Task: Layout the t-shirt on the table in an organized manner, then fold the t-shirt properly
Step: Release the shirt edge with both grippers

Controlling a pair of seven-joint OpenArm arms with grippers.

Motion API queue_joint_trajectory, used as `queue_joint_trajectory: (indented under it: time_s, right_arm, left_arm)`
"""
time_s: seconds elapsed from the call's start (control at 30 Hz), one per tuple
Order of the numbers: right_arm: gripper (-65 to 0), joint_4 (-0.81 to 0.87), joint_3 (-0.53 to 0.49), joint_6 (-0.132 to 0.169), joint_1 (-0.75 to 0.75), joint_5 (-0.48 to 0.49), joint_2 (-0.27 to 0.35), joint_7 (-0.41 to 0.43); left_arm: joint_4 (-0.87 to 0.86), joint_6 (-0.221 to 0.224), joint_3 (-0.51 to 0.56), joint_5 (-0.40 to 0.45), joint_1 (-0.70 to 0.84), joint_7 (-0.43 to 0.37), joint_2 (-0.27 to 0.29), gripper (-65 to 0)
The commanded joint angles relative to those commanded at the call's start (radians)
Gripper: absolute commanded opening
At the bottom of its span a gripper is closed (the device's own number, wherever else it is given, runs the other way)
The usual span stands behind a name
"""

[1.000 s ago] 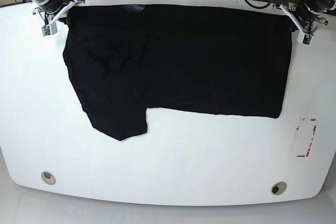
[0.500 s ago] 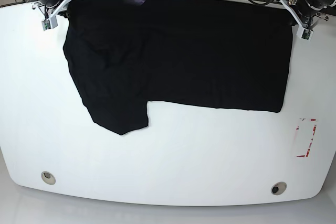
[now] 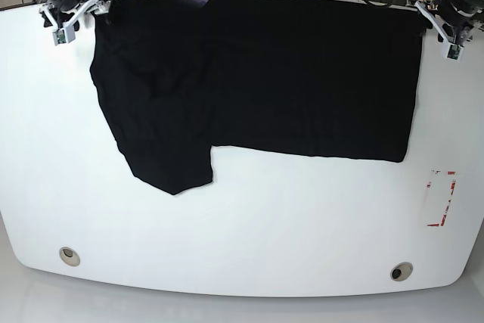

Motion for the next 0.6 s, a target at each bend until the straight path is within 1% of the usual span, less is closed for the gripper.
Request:
queue_joint_trajectory:
  time_s: [0.1,0.23,0.4,0.5,0.53,0.6]
  right_arm:
    - [-5.2,0.043,0.0,0.0,0.0,0.0,0.0,0.0]
    - [-5.1,0.097,-0.005,0.0,0.005,0.0,0.002,0.0]
    - [-5.1,0.101,-0.006,0.0,0.089,-0.009,-0.003,-0.005]
    - [-5.1,0.078,-0.008,0.0,0.17,-0.009,-0.003,-0.057]
    - [-5.1,0.058,-0.008,0.0,0.216,-0.009,0.0,-0.086]
    - [-5.1,0.038,-0.008,0.0,0.262,-0.011,0.0,-0.112]
  left_arm:
    - [0.028,0.0,-0.014,0.0,0.0,0.0,-0.02,-33.5]
    - [0.061,0.0,-0.015,-0.002,-0.003,0.0,-0.025,-33.6]
    - [0.084,0.0,-0.015,-0.002,-0.055,0.0,-0.025,-33.6]
    - [0.083,0.0,-0.015,0.003,-0.126,0.0,-0.023,-33.7]
    - [0.083,0.0,-0.015,0.005,-0.163,0.0,-0.021,-33.7]
    - [0.083,0.0,-0.012,0.006,-0.199,0.0,-0.021,-33.7]
